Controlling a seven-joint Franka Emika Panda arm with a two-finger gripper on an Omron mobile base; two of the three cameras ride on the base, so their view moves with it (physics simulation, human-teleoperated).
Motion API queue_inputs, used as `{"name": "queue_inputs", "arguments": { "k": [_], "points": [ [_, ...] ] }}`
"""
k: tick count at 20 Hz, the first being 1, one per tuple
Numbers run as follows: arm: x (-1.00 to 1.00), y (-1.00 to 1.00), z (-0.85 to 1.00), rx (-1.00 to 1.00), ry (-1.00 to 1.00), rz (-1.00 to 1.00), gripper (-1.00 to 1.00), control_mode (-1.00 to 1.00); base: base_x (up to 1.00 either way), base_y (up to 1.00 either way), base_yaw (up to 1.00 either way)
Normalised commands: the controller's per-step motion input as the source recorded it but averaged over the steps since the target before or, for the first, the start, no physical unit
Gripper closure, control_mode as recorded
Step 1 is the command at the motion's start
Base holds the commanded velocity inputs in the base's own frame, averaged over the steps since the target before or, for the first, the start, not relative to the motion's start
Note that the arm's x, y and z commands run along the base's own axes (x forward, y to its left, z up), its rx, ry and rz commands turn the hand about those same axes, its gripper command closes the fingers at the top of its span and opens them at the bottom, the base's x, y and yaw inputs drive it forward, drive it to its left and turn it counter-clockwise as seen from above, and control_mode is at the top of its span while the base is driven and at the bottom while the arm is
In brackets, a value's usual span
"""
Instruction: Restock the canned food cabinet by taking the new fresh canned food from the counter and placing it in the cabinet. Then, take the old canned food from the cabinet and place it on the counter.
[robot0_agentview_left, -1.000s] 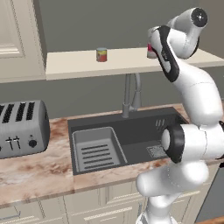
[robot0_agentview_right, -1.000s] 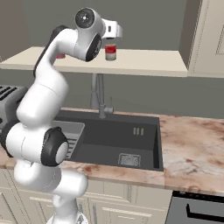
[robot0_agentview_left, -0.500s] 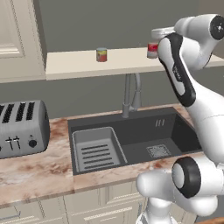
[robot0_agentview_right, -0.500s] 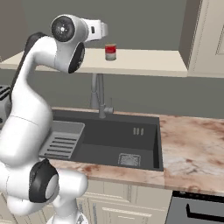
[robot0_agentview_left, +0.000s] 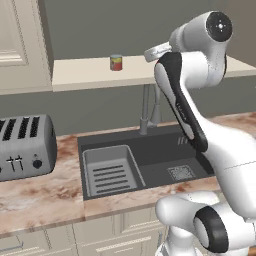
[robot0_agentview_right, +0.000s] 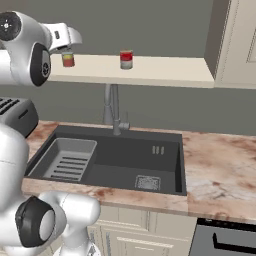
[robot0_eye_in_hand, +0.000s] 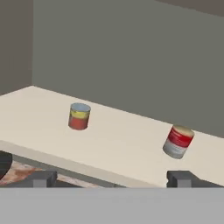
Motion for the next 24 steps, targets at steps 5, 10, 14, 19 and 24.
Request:
{"name": "queue_inputs", "arguments": {
  "k": [5,10,14,19,24],
  "points": [
    [0.0,0.68,-0.13,0.0,0.17,-0.05,-1.0,-1.0,0.0,0.0,0.0],
    [0.05,0.0,-0.1,0.08,0.0,-0.04,-1.0,-1.0,0.0,0.0,0.0],
    [0.1,0.08,-0.52,0.0,0.0,-0.02,-1.0,-1.0,0.0,0.0,0.0],
    [0.09,0.32,-0.44,0.0,0.0,-0.04,-1.0,-1.0,0.0,0.0,0.0],
    [0.25,0.32,-0.06,0.0,0.0,-0.02,-1.0,-1.0,0.0,0.0,0.0]
  ]
}}
